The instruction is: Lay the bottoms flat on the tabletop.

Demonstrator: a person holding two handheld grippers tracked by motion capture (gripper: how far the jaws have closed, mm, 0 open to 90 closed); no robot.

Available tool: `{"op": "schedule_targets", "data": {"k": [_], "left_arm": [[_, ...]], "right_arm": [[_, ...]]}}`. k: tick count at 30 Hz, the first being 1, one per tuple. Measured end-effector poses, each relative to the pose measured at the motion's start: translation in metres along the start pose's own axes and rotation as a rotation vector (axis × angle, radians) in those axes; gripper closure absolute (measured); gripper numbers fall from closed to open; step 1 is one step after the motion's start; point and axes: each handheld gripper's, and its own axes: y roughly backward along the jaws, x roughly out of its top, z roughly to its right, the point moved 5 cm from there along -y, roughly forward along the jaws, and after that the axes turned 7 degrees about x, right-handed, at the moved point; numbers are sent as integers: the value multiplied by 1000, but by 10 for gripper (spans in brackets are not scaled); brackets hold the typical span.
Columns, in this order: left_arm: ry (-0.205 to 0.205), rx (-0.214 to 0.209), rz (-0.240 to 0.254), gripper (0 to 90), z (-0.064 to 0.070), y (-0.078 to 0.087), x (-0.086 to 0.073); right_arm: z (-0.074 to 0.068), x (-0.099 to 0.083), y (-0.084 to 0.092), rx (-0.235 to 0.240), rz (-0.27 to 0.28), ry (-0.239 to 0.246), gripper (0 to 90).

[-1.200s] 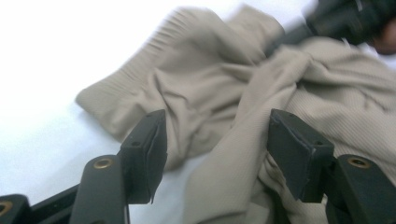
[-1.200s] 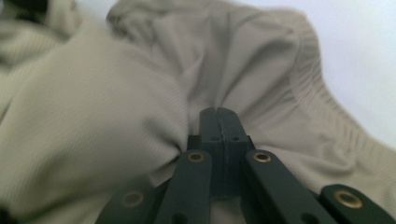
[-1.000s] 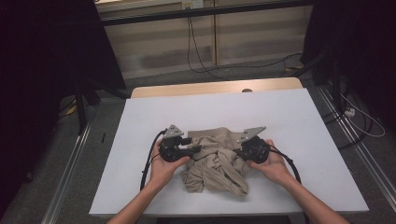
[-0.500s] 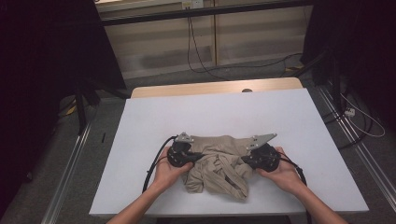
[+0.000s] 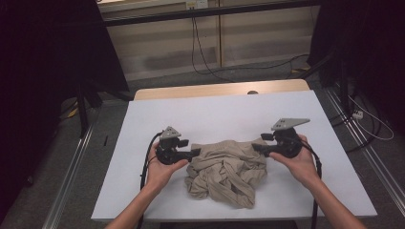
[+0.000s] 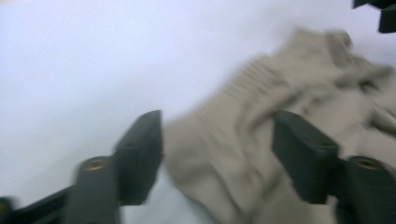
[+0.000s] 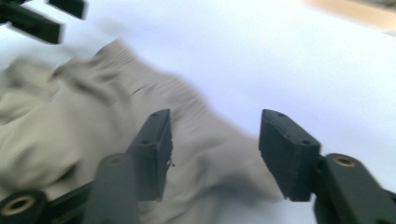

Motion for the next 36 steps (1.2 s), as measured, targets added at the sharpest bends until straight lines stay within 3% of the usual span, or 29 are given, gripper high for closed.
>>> {"op": "schedule_targets", "data": {"k": [3,5,7,8,10,12,15,16,18,20,22,27,31,34,36], "left_arm": [[-13,46,-5,236,-11,-13,5],[18,62,-28,206,-15,-20,2],[73,49,-79,200,-15,-23,-5],[75,51,-93,200,-13,-23,-7],[48,56,-90,200,-11,-20,-9],[53,52,-89,200,-9,-20,-13],[19,67,-127,221,-10,-22,-20],[14,81,-134,235,-12,-22,-22],[36,68,-130,334,-15,-23,-24],[65,60,-127,415,-20,-23,-25],[106,25,-126,525,-23,-24,-26],[113,-9,-159,588,-21,-31,-31],[119,-5,-148,603,-18,-34,-32],[132,-45,-148,658,-16,-35,-32],[128,-44,-148,678,-13,-37,-31]], "right_arm": [[20,3,-9,-36,-38,-33,538],[31,-4,-21,-52,-69,-58,547],[37,-16,-32,-55,-99,-89,543],[39,-22,-36,-57,-111,-99,525],[41,-33,-40,-81,-160,-92,513],[42,-39,-39,-88,-161,-100,514],[43,-41,-38,-92,-152,-97,563],[43,-41,-38,-105,-156,-92,587],[44,-41,-39,-104,-149,-97,636],[45,-41,-39,-74,-139,-102,778],[45,-40,-40,-45,-121,-116,845],[45,-39,-41,-59,-117,-110,857],[46,-40,-41,-51,-107,-114,855],[46,-41,-41,-49,-99,-124,853],[46,-41,-41,-50,-94,-126,853]]}}
